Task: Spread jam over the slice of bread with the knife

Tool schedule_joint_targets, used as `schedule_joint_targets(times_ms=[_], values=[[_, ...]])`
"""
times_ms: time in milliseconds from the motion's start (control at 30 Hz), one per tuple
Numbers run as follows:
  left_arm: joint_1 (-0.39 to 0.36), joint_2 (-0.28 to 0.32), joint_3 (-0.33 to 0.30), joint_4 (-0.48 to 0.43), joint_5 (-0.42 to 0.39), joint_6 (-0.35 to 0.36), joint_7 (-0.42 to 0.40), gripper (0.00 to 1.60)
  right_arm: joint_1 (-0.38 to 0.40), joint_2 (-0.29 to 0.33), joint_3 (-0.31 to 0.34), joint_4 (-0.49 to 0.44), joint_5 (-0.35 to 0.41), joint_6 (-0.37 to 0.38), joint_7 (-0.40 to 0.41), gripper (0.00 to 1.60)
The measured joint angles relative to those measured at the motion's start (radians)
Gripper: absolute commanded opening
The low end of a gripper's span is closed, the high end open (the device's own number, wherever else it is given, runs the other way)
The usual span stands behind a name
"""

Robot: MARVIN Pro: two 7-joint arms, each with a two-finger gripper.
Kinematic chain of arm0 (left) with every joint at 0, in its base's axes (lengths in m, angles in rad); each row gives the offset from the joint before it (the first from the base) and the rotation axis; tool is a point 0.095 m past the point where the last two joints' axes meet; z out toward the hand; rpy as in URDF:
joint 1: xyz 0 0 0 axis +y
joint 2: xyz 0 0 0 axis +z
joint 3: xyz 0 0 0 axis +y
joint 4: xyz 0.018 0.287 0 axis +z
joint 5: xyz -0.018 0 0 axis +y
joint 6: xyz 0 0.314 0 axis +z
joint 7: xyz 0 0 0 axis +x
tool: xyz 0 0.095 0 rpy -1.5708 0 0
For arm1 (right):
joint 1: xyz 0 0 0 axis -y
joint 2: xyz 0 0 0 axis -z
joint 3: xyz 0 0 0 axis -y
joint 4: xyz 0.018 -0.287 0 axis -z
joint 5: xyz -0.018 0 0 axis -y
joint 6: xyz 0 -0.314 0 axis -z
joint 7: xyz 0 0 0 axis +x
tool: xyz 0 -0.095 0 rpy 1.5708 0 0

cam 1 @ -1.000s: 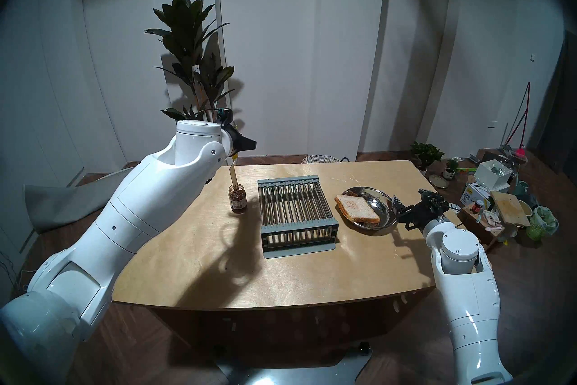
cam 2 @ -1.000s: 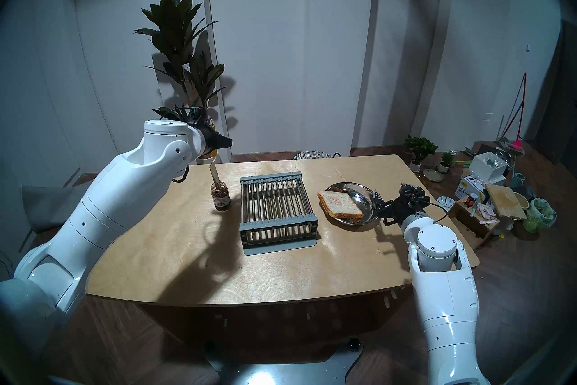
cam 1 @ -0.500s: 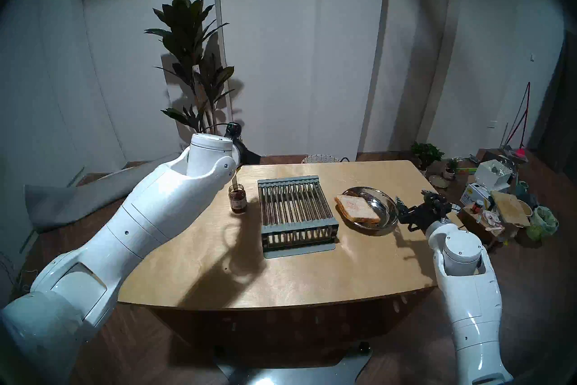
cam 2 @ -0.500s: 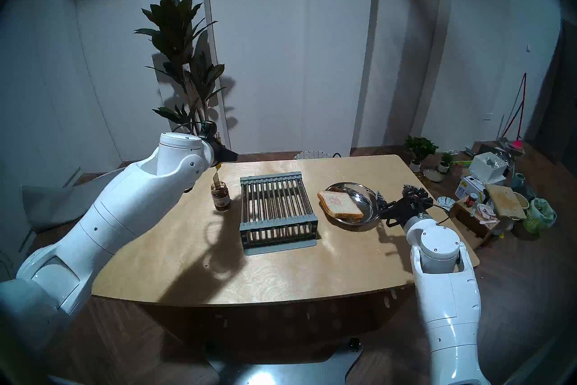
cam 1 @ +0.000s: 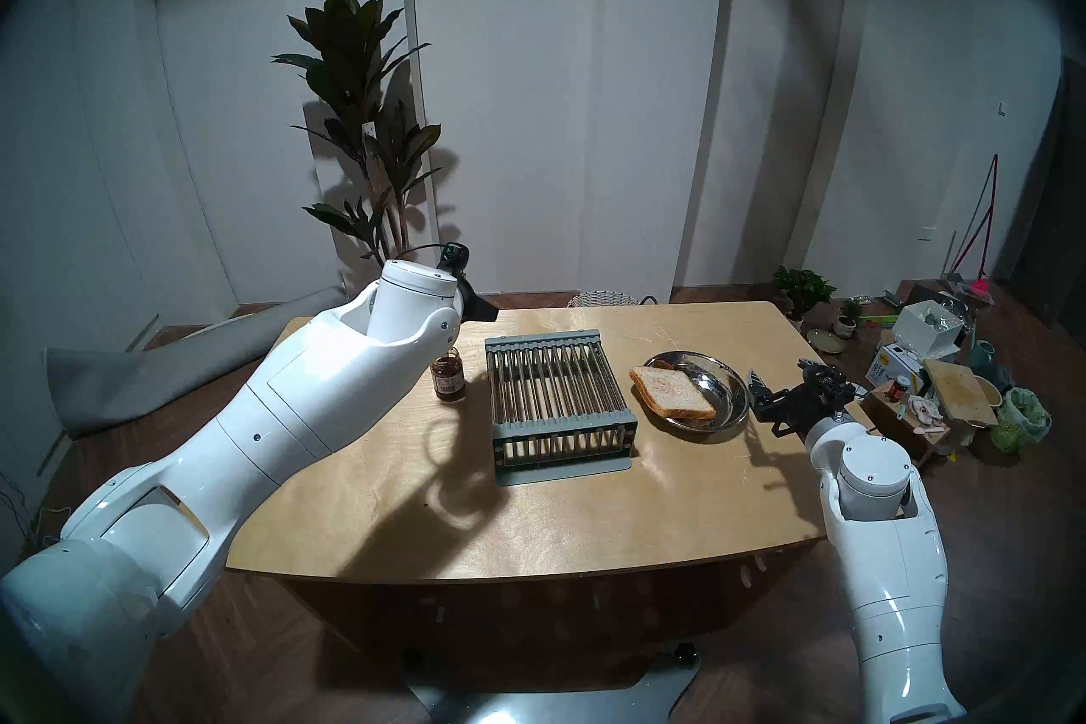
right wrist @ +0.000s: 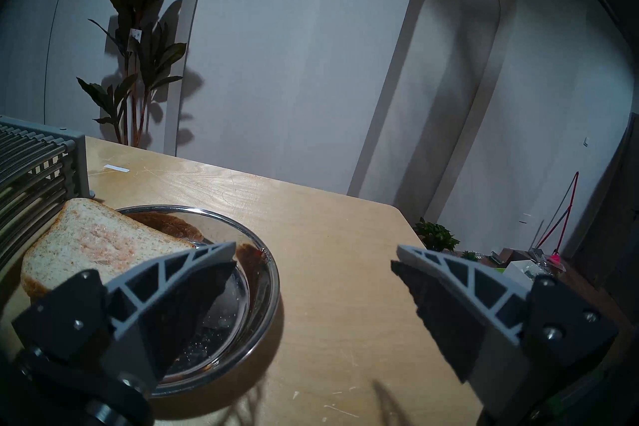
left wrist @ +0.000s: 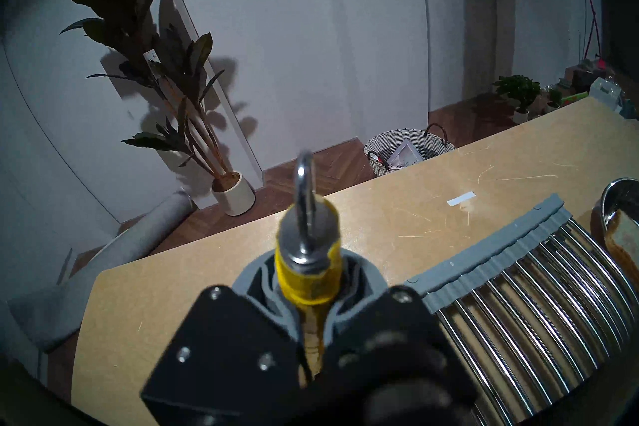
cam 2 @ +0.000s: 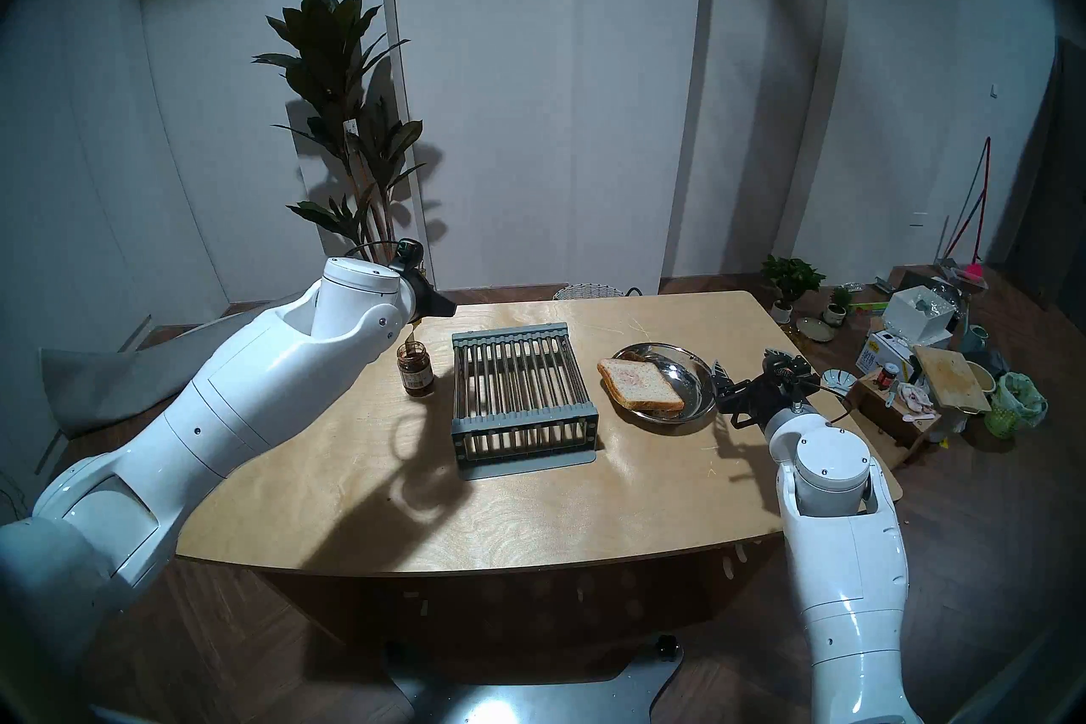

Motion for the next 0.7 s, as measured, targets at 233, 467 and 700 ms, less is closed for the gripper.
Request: schedule_joint_targets(times_ms=[233, 467, 700], values=[[-0.014, -0.015, 0.020, 0.019, 0.014, -0.002, -0.012, 0.00, 0.000, 0.001, 0.004, 0.000, 0.004, 0.000, -0.001, 1.60], [-0.028, -0.028, 0.050, 0.027, 0.034, 0.013, -0.014, 0.00, 0.000, 0.003, 0.007, 0.003, 0.008, 0.000, -0.001, 1.60], [-0.031, -0.041, 0.078, 0.022, 0.049, 0.038, 0.010, 0.00, -0.001, 0.007, 0.012, 0.006, 0.017, -0.002, 0.007, 1.60]])
